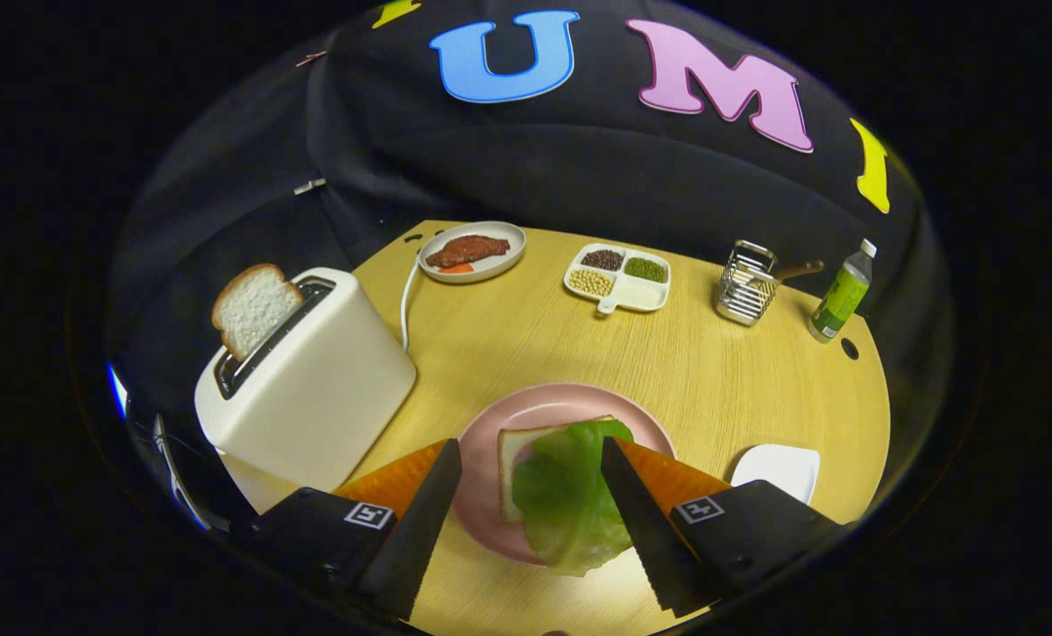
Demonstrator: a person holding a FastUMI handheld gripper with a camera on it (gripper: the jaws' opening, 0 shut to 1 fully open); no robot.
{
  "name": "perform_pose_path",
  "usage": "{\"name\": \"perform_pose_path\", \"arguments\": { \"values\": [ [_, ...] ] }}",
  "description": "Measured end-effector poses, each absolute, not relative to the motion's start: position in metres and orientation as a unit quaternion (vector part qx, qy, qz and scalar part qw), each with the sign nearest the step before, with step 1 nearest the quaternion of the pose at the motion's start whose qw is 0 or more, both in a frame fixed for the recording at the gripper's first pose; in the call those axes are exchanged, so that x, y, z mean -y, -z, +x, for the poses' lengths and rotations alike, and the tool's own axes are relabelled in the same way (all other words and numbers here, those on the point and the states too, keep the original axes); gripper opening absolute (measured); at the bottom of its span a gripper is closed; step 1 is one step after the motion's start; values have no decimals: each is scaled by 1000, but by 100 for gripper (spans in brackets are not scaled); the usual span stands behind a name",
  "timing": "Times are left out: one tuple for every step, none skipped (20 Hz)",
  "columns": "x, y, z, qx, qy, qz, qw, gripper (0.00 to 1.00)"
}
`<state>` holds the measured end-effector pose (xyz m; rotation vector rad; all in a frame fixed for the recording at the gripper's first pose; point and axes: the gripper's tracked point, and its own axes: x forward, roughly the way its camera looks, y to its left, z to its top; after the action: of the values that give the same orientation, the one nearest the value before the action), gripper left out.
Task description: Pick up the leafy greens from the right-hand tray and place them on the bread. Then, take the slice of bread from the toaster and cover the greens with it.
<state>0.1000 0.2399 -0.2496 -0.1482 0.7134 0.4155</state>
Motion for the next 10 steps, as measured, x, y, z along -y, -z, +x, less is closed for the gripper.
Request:
{"name": "perform_pose_path", "arguments": {
  "values": [
    [-247,237,97,-331,-212,-72,917,99],
    [-256,222,95,-316,-221,-72,920,99],
    [-264,208,91,-301,-232,-76,922,99],
    [-274,195,89,-289,-242,-80,923,99],
    [-283,182,87,-278,-253,-80,923,99],
    [-295,168,84,-266,-265,-77,924,99],
    [-306,157,80,-256,-276,-72,924,99],
    [-318,145,76,-248,-287,-66,923,99],
    [-329,136,72,-240,-298,-63,922,99],
    [-341,128,69,-233,-308,-63,920,99]
  ]
}}
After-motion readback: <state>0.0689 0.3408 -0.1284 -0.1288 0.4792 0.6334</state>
